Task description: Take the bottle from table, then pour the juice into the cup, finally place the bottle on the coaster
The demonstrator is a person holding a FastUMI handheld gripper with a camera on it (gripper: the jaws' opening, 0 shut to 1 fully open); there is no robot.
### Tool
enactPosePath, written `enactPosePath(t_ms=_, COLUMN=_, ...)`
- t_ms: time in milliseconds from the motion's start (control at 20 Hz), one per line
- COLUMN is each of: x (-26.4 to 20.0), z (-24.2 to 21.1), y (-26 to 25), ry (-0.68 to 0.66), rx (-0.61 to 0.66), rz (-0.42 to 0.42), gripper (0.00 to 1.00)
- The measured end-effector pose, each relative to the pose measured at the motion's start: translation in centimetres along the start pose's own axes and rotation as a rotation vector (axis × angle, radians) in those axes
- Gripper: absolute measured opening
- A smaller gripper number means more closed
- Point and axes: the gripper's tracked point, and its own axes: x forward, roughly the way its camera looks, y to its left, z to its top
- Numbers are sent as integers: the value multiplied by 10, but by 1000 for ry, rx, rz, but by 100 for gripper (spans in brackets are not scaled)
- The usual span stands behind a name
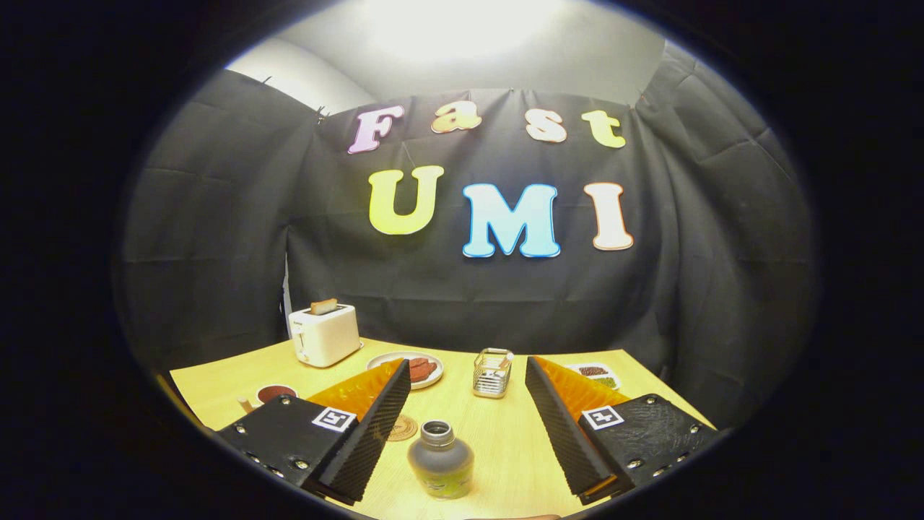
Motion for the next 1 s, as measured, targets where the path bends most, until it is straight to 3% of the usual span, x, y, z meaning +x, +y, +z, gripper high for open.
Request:
enactPosePath(t_ms=500, x=32, z=-88, y=22, ry=58, rx=21, rz=-30, gripper=99)
enactPosePath(t_ms=1000, x=46, z=-127, y=18, ry=75, rx=31, rz=-77, gripper=99)
